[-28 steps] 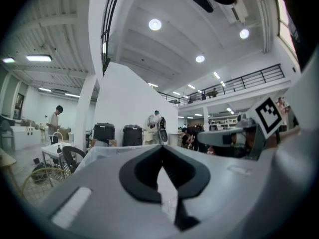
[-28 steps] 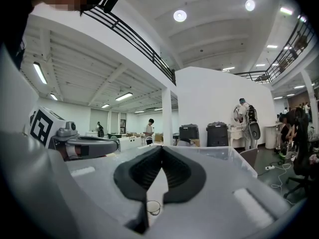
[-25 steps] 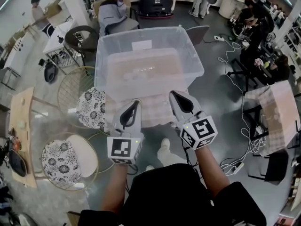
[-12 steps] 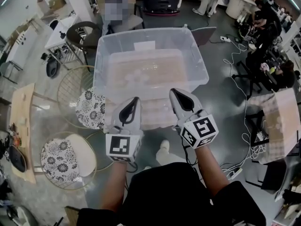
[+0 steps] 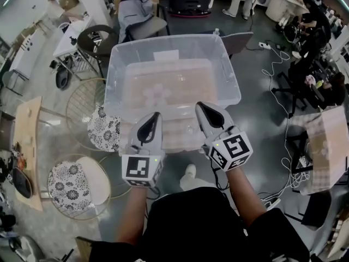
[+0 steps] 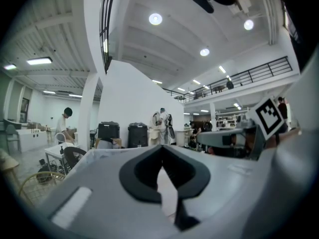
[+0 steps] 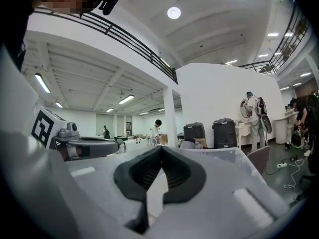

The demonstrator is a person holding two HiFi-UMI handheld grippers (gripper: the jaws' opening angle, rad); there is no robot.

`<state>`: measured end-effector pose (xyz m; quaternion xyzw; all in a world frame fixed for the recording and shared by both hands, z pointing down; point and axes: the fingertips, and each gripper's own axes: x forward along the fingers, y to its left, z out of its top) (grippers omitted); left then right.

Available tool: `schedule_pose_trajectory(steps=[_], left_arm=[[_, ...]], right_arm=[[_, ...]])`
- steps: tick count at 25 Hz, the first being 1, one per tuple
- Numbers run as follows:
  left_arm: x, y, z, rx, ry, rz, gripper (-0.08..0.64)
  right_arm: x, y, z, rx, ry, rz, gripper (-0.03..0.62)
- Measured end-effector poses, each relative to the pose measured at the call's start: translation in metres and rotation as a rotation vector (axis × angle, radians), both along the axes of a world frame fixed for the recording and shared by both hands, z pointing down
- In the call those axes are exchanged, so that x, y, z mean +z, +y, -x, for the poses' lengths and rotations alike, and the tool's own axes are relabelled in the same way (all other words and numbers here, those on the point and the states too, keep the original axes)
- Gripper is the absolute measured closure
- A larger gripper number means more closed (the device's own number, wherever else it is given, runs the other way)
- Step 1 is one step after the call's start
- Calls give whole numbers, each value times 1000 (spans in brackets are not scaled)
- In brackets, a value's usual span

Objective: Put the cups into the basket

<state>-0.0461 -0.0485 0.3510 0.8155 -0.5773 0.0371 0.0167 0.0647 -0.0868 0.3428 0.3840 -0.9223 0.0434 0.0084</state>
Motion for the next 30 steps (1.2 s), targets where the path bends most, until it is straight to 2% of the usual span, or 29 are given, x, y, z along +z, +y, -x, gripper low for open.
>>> schedule_pose_trajectory(steps=[21, 30], left_arm=[[8, -16, -8, -92, 6, 34, 552], [7, -29, 6, -81, 9, 31, 552]], right_arm=[[11, -22, -7, -101, -27, 36, 591], [17, -31, 4, -81, -19, 43, 591]])
